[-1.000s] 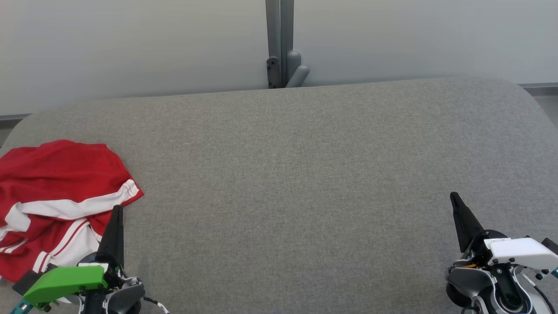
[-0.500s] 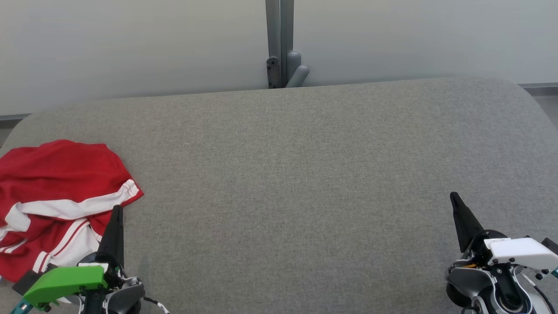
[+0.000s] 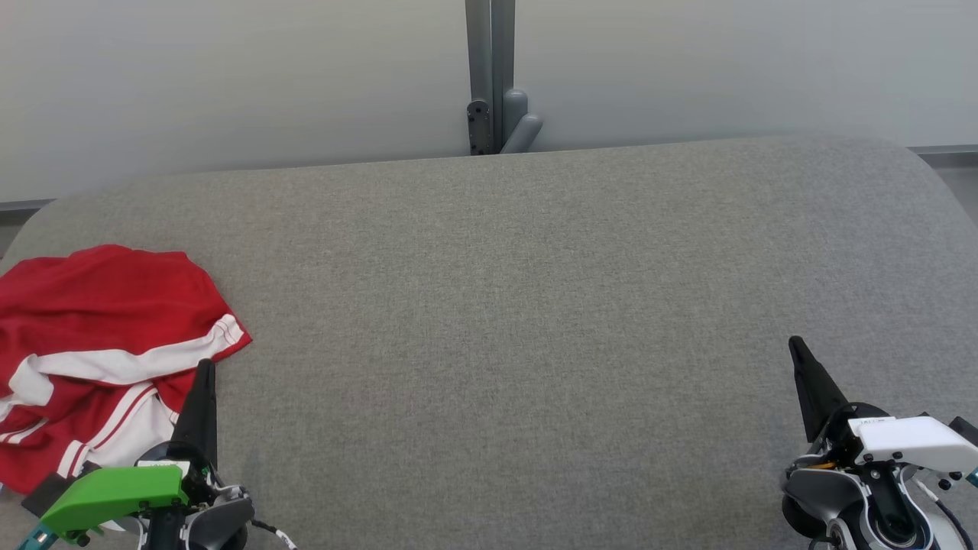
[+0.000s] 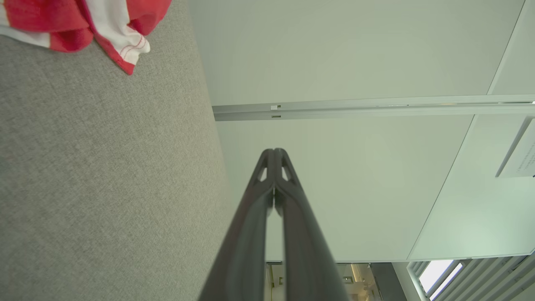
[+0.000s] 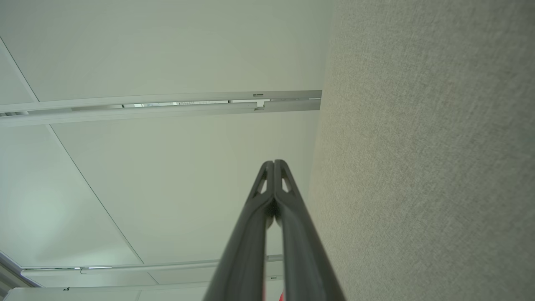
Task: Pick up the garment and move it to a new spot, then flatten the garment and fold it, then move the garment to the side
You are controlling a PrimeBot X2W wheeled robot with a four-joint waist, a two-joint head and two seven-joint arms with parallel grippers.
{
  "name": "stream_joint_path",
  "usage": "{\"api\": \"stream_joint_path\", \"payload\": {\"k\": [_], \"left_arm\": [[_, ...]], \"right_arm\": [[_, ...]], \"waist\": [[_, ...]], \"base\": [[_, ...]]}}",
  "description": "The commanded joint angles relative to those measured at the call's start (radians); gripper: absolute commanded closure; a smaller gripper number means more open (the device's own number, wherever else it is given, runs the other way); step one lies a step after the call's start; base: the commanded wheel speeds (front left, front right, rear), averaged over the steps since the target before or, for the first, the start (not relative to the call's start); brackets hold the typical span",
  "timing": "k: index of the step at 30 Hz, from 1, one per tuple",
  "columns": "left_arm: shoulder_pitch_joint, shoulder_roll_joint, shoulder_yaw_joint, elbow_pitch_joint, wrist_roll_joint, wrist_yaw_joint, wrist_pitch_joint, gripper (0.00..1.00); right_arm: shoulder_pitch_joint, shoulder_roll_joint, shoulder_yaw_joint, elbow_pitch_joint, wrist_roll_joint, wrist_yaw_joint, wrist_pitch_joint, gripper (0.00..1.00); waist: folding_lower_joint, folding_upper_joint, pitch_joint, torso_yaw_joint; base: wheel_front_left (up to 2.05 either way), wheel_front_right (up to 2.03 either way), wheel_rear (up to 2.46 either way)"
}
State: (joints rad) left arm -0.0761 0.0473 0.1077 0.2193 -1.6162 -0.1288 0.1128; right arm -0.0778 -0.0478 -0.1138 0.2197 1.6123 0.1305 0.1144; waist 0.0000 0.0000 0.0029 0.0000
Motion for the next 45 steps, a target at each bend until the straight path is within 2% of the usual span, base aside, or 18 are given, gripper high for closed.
{"api": "stream_joint_path", "payload": {"k": [1,39,40,45], "left_arm": [[-0.013,0.006,0.005,-0.004,0.0,-0.005,0.0,1.0],[-0.013,0.006,0.005,-0.004,0.0,-0.005,0.0,1.0],[0.0,0.0,0.0,0.001,0.0,0.0,0.0,0.0],[0.013,-0.002,-0.013,0.014,0.001,0.002,-0.009,0.0]], "right_arm": [[-0.009,-0.005,0.001,-0.004,0.007,0.0,0.005,1.0],[-0.009,-0.005,0.001,-0.004,0.007,0.0,0.005,1.0],[0.0,0.0,0.0,0.0,0.0,0.0,0.0,0.0],[0.016,0.005,0.006,0.011,-0.001,0.0,-0.011,0.0]], "waist": [[0.0,0.0,0.0,0.0],[0.0,0.0,0.0,0.0],[0.0,0.0,0.0,0.0],[0.0,0.0,0.0,0.0]], "base": [[0.0,0.0,0.0],[0.0,0.0,0.0],[0.0,0.0,0.0],[0.0,0.0,0.0]]}}
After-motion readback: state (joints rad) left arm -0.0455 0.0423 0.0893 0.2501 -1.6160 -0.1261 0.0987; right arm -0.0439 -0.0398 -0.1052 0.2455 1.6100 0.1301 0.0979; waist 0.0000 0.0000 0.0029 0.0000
